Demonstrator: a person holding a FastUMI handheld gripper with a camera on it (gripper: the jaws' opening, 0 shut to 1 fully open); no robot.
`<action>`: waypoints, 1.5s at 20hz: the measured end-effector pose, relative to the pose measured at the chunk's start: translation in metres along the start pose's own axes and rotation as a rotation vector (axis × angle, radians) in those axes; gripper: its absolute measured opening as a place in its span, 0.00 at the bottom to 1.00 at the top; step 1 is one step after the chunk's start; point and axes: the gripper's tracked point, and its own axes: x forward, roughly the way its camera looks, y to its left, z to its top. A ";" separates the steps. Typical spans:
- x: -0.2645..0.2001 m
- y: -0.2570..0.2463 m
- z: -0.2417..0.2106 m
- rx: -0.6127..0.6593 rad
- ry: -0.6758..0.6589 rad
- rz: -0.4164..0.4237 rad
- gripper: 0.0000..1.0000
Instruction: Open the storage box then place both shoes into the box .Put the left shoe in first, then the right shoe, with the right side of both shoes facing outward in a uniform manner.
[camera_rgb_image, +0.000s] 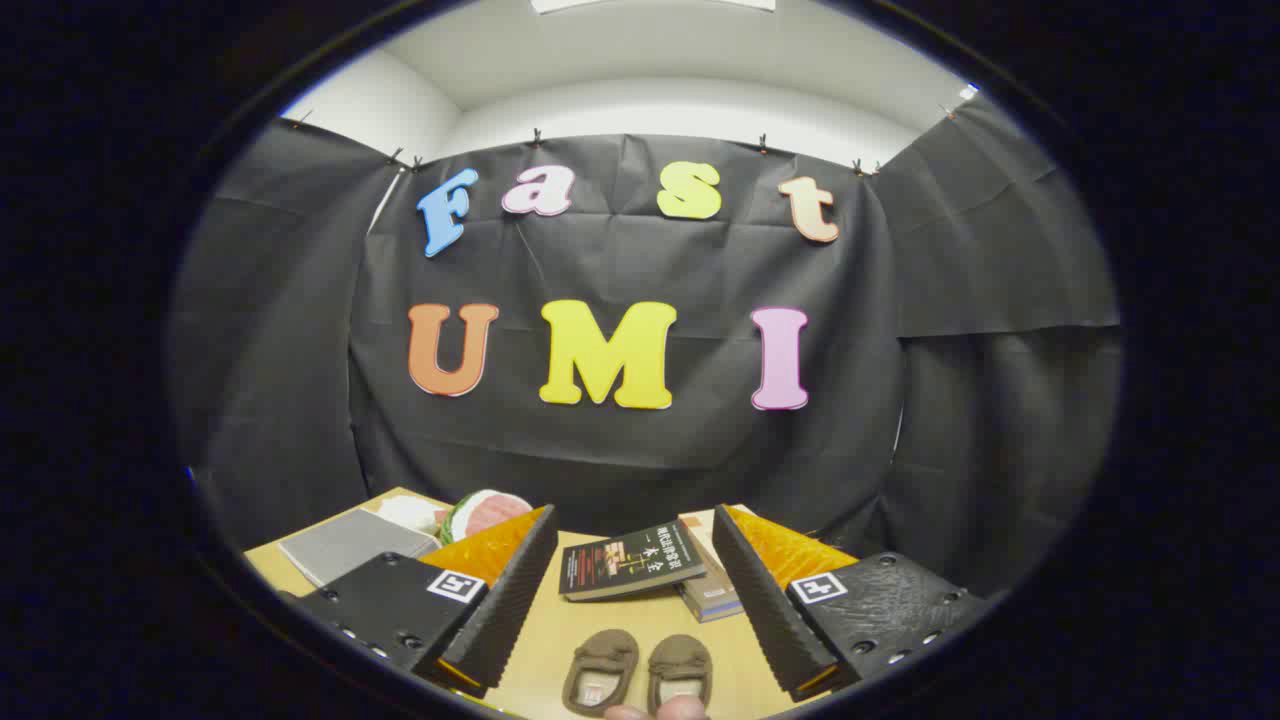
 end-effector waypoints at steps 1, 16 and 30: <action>0.001 0.000 0.000 0.001 0.002 0.001 0.95; 0.005 0.019 0.000 0.029 0.028 0.053 0.95; 0.046 0.106 -0.046 0.174 0.189 0.384 0.96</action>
